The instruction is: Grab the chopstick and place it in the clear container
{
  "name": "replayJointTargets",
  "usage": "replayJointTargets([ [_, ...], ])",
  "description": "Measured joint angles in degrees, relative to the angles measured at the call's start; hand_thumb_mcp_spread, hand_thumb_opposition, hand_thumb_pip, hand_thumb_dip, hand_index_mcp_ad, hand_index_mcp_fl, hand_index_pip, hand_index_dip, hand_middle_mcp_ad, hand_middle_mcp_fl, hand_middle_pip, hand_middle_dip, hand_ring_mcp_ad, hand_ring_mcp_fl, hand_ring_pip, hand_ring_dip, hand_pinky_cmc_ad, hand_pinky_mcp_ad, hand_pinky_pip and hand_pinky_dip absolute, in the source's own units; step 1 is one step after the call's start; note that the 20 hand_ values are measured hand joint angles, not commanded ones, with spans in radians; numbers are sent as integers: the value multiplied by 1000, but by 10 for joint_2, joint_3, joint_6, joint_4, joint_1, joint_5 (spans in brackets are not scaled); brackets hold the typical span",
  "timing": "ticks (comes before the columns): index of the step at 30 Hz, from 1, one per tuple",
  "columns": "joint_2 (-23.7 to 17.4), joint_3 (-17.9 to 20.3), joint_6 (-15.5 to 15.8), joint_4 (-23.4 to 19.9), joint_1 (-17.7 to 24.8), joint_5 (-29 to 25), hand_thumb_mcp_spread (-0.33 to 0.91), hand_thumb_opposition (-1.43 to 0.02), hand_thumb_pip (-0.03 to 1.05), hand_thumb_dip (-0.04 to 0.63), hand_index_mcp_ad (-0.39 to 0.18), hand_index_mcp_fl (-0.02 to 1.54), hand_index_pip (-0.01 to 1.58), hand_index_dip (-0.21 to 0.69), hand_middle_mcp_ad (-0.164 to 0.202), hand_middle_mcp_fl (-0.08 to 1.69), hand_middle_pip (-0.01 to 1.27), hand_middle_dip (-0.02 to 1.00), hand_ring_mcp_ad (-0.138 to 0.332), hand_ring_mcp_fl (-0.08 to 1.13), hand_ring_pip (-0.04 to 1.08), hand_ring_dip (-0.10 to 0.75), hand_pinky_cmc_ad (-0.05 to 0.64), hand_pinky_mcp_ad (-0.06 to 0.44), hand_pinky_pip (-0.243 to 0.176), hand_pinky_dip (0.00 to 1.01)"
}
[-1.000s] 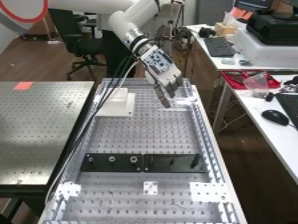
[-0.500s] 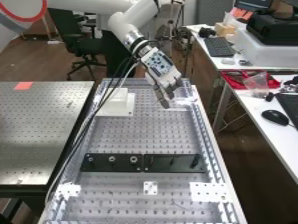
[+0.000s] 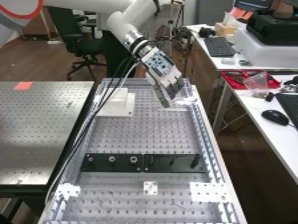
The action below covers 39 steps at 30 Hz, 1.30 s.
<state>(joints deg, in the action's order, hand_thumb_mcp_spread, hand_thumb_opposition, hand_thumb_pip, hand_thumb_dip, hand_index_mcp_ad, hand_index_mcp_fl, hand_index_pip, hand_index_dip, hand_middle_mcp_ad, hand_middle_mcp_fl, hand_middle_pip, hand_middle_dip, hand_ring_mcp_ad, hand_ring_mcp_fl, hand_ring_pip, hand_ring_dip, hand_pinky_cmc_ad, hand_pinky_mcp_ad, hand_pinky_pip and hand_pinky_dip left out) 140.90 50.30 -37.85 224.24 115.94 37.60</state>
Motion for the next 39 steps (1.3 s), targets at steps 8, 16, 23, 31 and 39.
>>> replayJointTargets([
  [8,-18,8,33,-25,-1,-7,440,-838,719,319,-51,400,908,37,79,623,646,553,101,442,227,358,361,260,-44,824],
  [16,-80,65,115,-103,-4,-24,429,-808,719,323,-47,370,874,37,79,627,641,539,101,417,246,354,365,265,-61,845],
  [23,-149,144,232,-209,-13,-19,429,-805,700,319,-45,375,866,37,79,592,628,543,110,408,244,353,361,244,-75,843],
  [31,-226,246,386,-353,-31,40,408,-787,668,304,-44,375,819,47,75,541,557,539,113,346,243,360,365,248,-75,843],
  [39,-304,357,509,-493,-79,169,375,-759,593,253,-42,340,641,47,80,457,304,539,140,257,234,360,361,246,-75,843],
])
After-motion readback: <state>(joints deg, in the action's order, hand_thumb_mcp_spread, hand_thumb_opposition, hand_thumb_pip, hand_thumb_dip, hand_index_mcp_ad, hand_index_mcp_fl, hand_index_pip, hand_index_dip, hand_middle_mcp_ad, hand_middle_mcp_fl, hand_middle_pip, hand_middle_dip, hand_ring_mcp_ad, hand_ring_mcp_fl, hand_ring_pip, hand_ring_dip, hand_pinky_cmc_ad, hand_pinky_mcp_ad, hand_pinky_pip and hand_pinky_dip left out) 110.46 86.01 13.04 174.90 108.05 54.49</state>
